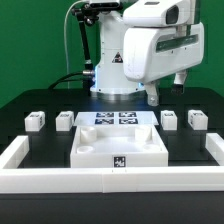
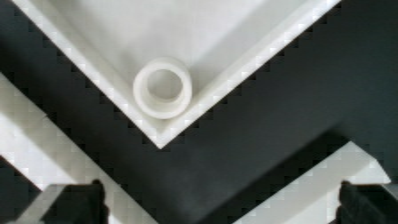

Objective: Assemble square table

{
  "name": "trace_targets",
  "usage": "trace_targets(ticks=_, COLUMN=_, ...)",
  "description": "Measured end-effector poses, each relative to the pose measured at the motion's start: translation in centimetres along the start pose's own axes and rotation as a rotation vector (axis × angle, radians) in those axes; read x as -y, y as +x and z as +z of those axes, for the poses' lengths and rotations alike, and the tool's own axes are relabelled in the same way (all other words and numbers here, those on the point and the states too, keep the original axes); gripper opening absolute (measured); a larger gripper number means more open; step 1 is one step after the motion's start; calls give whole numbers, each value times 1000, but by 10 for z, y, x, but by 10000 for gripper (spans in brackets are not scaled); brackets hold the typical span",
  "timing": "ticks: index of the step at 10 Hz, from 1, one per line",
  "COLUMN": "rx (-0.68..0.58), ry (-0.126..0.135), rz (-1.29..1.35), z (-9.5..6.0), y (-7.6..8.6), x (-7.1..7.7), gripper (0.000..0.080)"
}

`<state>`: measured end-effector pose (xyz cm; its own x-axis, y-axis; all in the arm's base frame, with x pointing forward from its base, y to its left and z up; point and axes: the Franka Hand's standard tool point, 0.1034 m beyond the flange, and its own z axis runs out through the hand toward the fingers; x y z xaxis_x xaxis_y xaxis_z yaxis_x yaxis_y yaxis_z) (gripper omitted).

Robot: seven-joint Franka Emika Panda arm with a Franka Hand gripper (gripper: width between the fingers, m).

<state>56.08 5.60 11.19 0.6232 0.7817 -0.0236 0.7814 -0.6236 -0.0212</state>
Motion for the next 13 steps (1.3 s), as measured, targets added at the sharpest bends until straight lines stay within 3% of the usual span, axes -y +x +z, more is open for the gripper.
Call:
trace_targets(ticks=8, rx=-6, ry=-7, rz=-101, z=3, y=-5, x=1, gripper=650)
trace_targets(ticks=9, rx=-9, ry=-9, rz=-170, z=8, y=-12, x=6, gripper=650)
trace_targets(ticks=10, rx=4, ry=6, rz=-239, z=14, y=-24, x=13, gripper=650)
trace_targets(ticks=13, rx=19, ry=40, rz=-441, z=36, y=-60, x=16, gripper=650)
